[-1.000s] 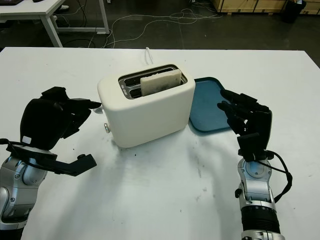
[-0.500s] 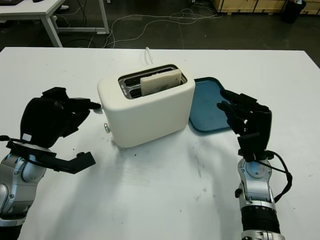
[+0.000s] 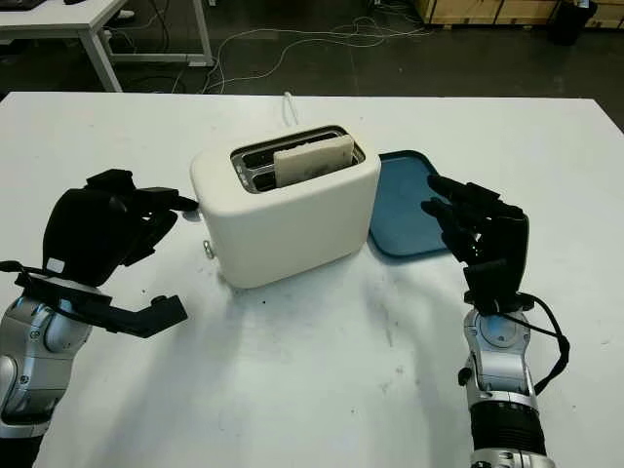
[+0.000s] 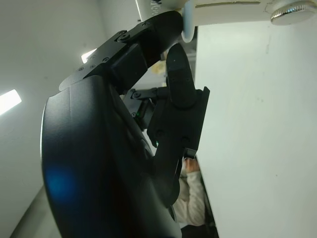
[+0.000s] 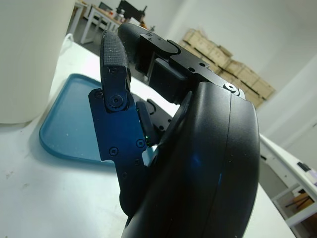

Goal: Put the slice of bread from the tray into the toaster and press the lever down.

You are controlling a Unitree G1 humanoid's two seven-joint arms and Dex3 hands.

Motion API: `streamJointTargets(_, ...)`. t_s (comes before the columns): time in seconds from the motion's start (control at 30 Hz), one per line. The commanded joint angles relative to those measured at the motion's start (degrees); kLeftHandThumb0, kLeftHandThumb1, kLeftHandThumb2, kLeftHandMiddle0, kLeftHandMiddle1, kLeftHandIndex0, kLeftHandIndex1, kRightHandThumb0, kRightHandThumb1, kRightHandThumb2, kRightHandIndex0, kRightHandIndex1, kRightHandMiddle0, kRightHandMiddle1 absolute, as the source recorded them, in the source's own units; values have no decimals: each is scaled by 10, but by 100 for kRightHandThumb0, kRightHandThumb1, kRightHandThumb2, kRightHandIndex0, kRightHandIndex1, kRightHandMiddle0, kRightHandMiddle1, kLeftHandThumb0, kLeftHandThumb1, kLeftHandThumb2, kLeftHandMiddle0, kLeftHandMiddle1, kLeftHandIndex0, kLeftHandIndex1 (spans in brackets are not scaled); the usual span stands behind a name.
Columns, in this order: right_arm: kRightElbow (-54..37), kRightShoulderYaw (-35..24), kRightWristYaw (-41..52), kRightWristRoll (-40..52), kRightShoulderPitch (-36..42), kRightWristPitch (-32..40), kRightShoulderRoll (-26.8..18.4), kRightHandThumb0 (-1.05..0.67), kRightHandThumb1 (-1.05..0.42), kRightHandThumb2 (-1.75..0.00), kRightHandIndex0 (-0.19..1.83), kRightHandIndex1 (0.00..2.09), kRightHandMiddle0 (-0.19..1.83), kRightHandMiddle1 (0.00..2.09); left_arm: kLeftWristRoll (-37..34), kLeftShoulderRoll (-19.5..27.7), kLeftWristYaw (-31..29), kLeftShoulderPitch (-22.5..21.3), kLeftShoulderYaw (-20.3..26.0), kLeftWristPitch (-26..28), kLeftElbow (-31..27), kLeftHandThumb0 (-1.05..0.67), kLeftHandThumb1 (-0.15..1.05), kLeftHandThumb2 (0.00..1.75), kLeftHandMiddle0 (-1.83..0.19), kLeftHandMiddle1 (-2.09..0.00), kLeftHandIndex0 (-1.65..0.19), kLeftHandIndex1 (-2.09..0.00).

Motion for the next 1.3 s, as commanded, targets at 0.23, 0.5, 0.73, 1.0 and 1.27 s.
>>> streamJointTargets(0.23,-5,-7,-2,5,2,-17,5,-52,-92,-20,114,16,110,0,-9,18,-21,-1,-13,-13,-5,-23,92,41,-58,-155,-64,-83)
streamJointTargets(0.5,-2,-8,1,7,2,-27,5,-51,-92,-20,116,16,110,0,-8,44,-39,0,-33,-28,36,-22,92,42,-61,-148,-61,-90)
streamJointTargets(0.73,-8,-9,1,7,3,-30,3,-52,-92,-20,116,17,111,0,6,76,-38,8,-62,-45,93,-21,92,35,-61,-154,-57,-106)
streamJointTargets(1.0,-20,-15,0,5,6,-17,1,-52,-92,-20,115,16,110,0,19,106,-46,32,-97,-39,137,-24,92,33,-70,-130,-68,-82)
streamJointTargets(1.27,-17,-16,1,-2,5,-20,-4,-51,-92,-20,115,16,109,0,15,121,-33,45,-123,-51,178,-23,92,29,-70,-118,-73,-75)
